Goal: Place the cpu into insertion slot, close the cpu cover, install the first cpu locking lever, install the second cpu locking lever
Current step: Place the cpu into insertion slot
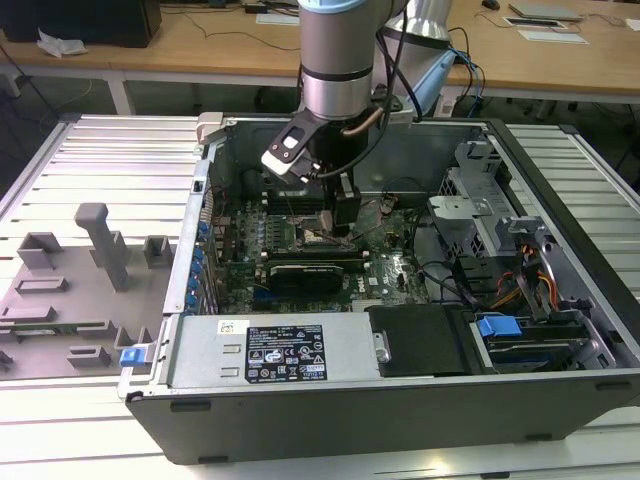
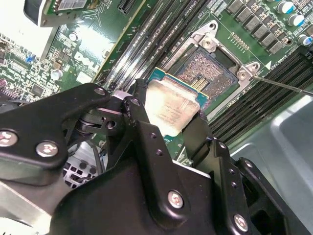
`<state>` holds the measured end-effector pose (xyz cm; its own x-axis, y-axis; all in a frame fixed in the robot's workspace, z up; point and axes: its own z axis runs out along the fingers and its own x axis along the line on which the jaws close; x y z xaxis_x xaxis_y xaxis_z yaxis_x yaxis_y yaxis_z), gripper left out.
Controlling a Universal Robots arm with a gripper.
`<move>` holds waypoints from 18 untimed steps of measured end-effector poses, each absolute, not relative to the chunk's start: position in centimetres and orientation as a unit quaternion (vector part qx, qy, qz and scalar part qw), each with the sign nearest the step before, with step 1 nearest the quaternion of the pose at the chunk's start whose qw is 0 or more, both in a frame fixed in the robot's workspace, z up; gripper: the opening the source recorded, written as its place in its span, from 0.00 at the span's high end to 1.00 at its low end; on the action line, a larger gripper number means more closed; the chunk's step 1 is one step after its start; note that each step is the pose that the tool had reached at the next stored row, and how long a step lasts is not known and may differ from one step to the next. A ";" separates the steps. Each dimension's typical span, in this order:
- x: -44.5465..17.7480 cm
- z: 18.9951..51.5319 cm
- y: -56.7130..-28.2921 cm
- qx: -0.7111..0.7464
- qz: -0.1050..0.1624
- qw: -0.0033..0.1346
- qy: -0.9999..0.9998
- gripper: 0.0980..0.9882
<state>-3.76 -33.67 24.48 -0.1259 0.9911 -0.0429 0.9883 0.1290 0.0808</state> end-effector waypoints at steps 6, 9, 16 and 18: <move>-3.8 24.2 -33.6 0.694 0.014 0.044 0.718 0.50; -3.8 24.1 -32.9 0.698 0.014 0.044 0.714 0.50; -4.4 23.4 -32.4 0.698 0.014 0.044 0.714 0.50; -4.5 23.1 -32.2 0.698 0.015 0.044 0.714 0.50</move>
